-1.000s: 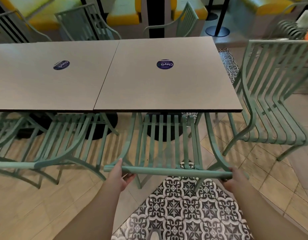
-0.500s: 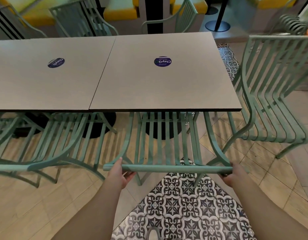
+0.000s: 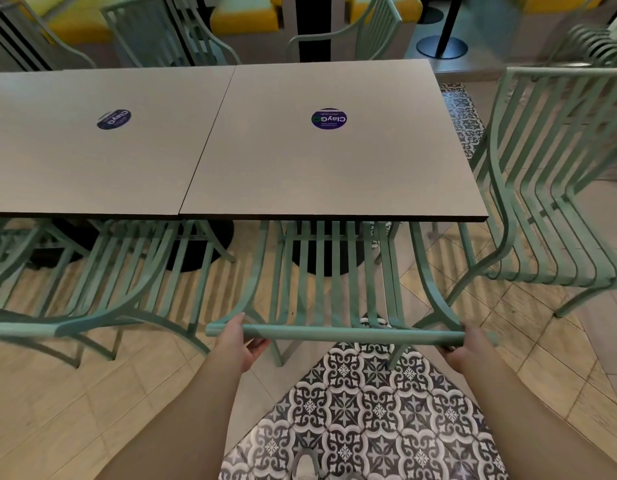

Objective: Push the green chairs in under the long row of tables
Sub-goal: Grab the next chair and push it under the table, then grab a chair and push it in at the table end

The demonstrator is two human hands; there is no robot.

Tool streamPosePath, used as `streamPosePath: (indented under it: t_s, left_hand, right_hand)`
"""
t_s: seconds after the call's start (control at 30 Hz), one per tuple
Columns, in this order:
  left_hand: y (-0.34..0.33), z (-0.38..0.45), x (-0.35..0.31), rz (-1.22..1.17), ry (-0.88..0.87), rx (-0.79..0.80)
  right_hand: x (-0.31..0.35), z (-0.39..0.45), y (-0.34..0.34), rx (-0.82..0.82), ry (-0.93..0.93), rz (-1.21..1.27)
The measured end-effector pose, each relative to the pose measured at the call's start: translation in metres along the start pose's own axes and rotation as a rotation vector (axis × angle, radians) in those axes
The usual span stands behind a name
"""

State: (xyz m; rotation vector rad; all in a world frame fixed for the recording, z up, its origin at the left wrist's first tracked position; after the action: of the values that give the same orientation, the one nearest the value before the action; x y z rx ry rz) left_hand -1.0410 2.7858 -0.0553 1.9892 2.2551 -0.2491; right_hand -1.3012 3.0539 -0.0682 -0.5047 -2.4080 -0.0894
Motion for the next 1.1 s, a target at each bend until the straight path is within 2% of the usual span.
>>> streamPosePath:
  t_s: [0.53, 0.63, 0.7, 0.83, 0.93, 1.0, 1.1]
  left_hand:
    - [0.006, 0.000, 0.000, 0.070, -0.018, -0.019]
    - [0.012, -0.002, 0.007, 0.287, -0.062, -0.068]
    - [0.012, -0.006, 0.016, 0.477, -0.017, -0.039]
    - [-0.010, -0.016, 0.051, 0.823, 0.133, 0.149]
    - [-0.039, -0.021, 0.088, 1.132, 0.169, 0.281]
    - [-0.065, -0.030, 0.114, 1.369, 0.117, 0.343]
    - [-0.105, -0.057, 0.160, 1.686, -0.011, 0.442]
  right_hand:
    - [-0.008, 0.004, 0.001, -0.018, -0.004, -0.001]
    - [-0.008, 0.004, 0.005, 0.012, 0.014, -0.026]
    - [-0.012, 0.003, 0.008, 0.043, 0.030, -0.051]
    - [-0.006, -0.006, 0.018, 0.136, 0.138, -0.147]
    - [0.009, -0.006, 0.034, 0.166, 0.254, -0.250]
    - [0.025, -0.004, 0.054, 0.170, 0.426, -0.444]
    - [0.055, -0.007, 0.092, 0.239, 0.720, -0.880]
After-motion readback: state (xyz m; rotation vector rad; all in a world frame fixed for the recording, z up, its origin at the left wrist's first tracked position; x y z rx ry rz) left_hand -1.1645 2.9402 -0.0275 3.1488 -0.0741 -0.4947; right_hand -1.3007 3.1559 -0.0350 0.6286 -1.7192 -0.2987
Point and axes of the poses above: each hand's wrist, its own z-axis towards the middle knuckle, its own y-axis out of the back of the hand, x = y × z, the point moved 2 cm from there along z, towards the middle knuckle, and after that the axes turned 15 degrees about y, right-handed, at the moved point
